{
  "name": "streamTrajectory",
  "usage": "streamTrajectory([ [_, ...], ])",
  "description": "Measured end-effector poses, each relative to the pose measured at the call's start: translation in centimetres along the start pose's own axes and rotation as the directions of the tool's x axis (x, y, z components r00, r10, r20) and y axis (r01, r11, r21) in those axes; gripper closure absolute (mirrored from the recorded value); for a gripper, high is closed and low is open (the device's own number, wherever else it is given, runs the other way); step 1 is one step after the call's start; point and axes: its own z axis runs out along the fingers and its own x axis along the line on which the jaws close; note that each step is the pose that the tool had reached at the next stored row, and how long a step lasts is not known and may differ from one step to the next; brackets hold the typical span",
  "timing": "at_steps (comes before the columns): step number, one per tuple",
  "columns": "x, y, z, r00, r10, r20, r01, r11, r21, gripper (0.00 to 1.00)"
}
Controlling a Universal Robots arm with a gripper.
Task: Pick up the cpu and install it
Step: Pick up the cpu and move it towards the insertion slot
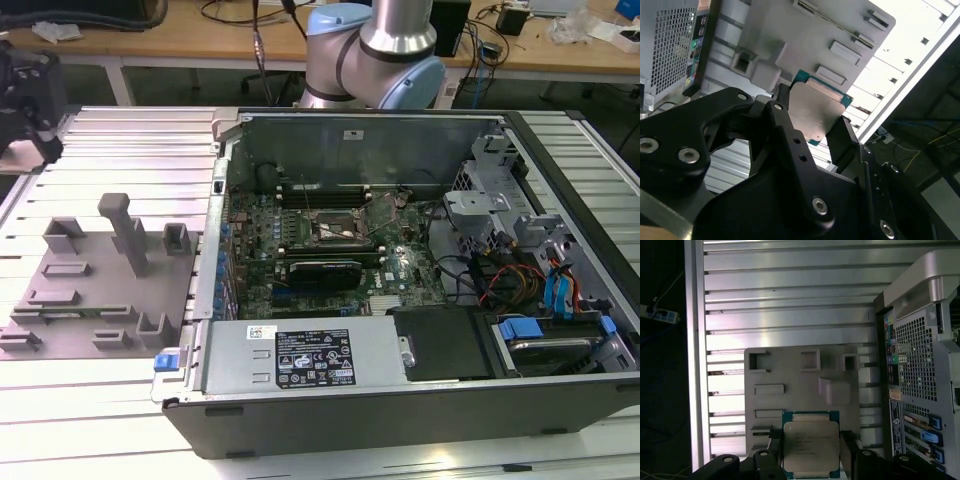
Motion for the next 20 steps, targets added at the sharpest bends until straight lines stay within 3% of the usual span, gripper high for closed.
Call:
streamTrajectory([
  [2,-0.85,0.05,0.02,1.0,0.0,-0.0001,0.0,1.0,-0.0001,0.46],
  [4,-2.21,0.12,0.04,1.0,0.0,-0.0005,0.0,1.0,0.0001,0.46],
  [8,-3.97,0.22,0.07,1.0,0.0,-0.0009,0.0,1.0,0.0001,0.46],
  [10,-5.37,0.29,0.11,1.0,0.0,-0.0011,0.0,1.0,0.0,0.46],
  [12,-6.18,0.33,0.12,1.0,0.0,-0.0014,0.0,1.0,0.0001,0.46],
  [14,-8.05,0.43,0.15,1.0,0.0,-0.0019,0.0,1.0,0.0002,0.46],
  [16,-8.65,0.47,0.17,1.0,0.0,-0.0019,0.0,1.0,0.0001,0.46],
  [18,-10.08,0.54,0.2,1.0,0.0,-0.0019,0.0,1.0,0.0001,0.46],
  [20,-10.87,0.59,0.21,1.0,0.0,-0.0019,0.0,1.0,0.0001,0.46],
])
